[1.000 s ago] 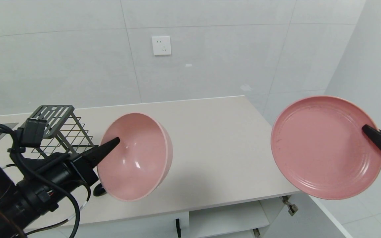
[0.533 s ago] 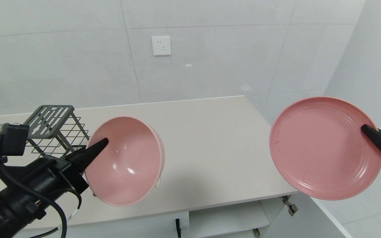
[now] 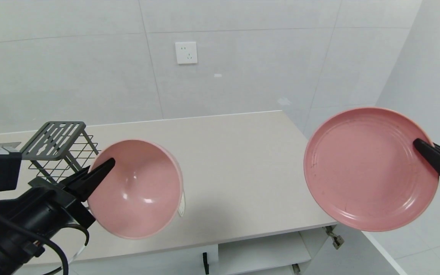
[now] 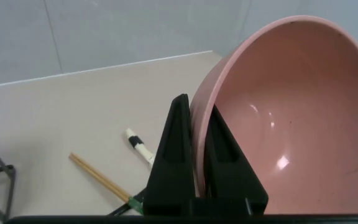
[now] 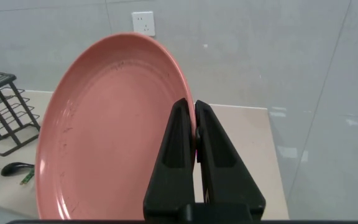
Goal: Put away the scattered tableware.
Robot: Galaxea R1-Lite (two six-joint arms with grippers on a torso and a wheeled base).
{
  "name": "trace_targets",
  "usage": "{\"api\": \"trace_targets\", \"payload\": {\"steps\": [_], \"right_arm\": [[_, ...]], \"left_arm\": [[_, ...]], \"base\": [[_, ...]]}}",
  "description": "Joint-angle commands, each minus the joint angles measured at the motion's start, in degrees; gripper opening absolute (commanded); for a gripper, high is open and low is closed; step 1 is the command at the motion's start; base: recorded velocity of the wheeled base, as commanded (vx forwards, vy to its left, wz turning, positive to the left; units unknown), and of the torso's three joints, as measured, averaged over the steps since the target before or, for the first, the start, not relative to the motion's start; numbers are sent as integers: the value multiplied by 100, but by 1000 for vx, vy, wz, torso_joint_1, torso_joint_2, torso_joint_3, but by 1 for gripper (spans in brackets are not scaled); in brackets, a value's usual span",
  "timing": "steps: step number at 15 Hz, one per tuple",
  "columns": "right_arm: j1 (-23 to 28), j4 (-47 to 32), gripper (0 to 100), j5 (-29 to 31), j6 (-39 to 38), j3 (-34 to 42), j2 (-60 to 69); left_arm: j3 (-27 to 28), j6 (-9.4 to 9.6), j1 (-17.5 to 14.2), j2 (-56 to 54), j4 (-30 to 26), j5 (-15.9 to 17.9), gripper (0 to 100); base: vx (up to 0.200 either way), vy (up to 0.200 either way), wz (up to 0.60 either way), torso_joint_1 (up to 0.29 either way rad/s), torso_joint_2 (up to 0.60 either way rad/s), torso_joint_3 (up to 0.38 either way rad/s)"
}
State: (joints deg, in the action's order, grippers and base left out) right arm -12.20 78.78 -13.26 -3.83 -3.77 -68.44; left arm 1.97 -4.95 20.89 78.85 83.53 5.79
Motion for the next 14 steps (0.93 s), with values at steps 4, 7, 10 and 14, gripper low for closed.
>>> {"api": "trace_targets", "payload": {"steps": [4,7,10,14], "right_arm": [[-19,6,0,-1,84,-19,-82],[-19,-3,0,-1,84,8,-117],[-19,-3,0,-1,84,25,-170],[-19,-3,0,-1,93,78,-258]], "left_arm": [[-197,521,-24,131,41,1,0],[-197,521,-6,131,23,1,0],[-197,530,46,140,-12,1,0],[-197,530,143,148,-47,1,0]], "base": [[-200,0,0,5,-2,0],[0,0,0,0,0,0],[0,0,0,-12,38,20],[0,0,0,-111,232,107]]}}
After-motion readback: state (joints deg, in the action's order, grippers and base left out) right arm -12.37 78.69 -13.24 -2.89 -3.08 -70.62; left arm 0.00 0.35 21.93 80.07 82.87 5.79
